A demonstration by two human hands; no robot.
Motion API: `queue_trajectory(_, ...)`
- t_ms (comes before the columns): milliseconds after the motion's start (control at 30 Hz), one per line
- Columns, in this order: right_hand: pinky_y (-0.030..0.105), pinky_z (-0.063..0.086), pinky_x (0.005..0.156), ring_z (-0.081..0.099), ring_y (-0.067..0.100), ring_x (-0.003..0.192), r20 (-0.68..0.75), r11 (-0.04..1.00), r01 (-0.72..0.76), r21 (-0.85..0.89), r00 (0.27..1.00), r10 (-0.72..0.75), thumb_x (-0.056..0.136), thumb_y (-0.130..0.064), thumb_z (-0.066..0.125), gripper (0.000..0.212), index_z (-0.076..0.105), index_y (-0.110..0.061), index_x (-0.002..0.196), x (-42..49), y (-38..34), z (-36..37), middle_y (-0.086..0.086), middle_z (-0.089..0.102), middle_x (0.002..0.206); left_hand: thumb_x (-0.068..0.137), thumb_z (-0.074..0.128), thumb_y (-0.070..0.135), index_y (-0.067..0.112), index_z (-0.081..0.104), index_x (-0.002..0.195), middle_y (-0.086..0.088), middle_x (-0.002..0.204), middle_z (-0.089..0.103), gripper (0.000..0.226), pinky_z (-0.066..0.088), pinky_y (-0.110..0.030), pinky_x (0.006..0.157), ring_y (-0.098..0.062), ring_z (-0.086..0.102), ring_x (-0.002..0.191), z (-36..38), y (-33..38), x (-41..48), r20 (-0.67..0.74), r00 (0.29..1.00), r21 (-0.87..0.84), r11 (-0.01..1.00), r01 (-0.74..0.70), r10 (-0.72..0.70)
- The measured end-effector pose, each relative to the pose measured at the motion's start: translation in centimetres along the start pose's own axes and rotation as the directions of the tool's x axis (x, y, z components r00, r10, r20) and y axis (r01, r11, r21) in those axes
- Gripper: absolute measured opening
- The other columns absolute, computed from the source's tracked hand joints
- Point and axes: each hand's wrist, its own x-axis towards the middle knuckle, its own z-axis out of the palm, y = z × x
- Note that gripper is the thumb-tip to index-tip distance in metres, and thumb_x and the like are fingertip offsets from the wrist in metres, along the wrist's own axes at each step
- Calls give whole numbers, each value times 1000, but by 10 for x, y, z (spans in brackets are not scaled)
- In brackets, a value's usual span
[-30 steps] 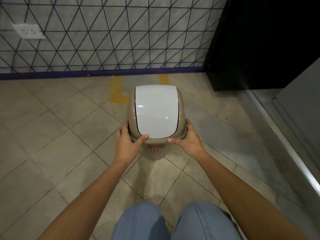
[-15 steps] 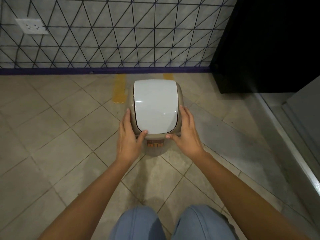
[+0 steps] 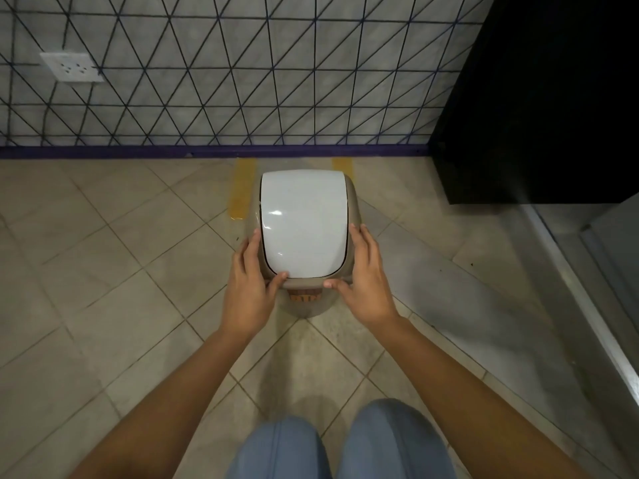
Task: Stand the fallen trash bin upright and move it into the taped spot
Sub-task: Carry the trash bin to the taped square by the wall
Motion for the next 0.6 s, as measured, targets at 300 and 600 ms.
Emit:
queue_trajectory(300, 50, 38, 107, 16, 23, 144, 4, 999, 13, 35, 1000, -13, 72, -18, 78, 103, 9, -27, 148, 38, 1, 7, 4, 8, 157, 85, 63, 30, 19, 8, 149, -17, 151, 21, 85, 43, -50, 100, -28, 26, 138, 5, -7, 35, -15, 1000, 6, 1000, 11, -11)
queue_trajectory(600, 45, 31, 113, 19, 21, 142, -3, 993, 1, 115, 1000, -1, 67, -17, 81, 104, 14, -27, 147, 79, -2, 12, 5, 16, 154, 85, 64, 28, 21, 9, 149, -18, 150, 23, 85, 45, -50, 99, -28, 27, 138, 7, -12, 74, -35, 999, -31, 999, 8, -9)
